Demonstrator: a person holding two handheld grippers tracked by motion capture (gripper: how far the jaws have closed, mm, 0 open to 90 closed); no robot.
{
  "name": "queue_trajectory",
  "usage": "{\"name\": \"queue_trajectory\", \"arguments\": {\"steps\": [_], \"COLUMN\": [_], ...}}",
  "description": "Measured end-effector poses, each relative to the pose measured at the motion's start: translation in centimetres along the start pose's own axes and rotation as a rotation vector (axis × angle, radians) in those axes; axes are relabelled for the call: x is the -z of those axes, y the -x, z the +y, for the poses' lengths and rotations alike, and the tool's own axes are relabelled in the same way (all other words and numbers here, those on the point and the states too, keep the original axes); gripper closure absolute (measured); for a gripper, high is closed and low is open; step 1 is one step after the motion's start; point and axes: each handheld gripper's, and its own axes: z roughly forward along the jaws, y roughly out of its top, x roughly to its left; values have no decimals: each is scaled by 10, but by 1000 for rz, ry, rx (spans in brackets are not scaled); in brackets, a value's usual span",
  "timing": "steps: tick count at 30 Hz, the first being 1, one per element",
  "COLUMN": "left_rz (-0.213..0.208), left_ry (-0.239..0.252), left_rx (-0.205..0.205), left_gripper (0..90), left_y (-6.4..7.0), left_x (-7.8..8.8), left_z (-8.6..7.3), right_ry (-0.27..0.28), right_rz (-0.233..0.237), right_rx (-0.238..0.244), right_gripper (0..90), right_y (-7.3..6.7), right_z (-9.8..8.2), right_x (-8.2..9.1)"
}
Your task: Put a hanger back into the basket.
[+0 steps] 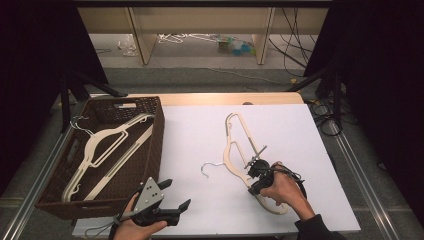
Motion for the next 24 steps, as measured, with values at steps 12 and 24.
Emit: {"name": "queue_trajectory", "arguments": {"steps": [12, 24], "left_rz": [-2, -12], "left_ry": [-11, -15], "left_rx": [-9, -7], "left_gripper": [194, 197], "left_y": [1, 2], "left_x": [-2, -3], "left_z": [0, 0], "right_ry": [-23, -34], "right_rz": [16, -8], "right_rx": [47, 18], "right_gripper": [784, 685], "right_y": [-2, -9], "right_z": [-18, -10], "right_x": [10, 2]}}
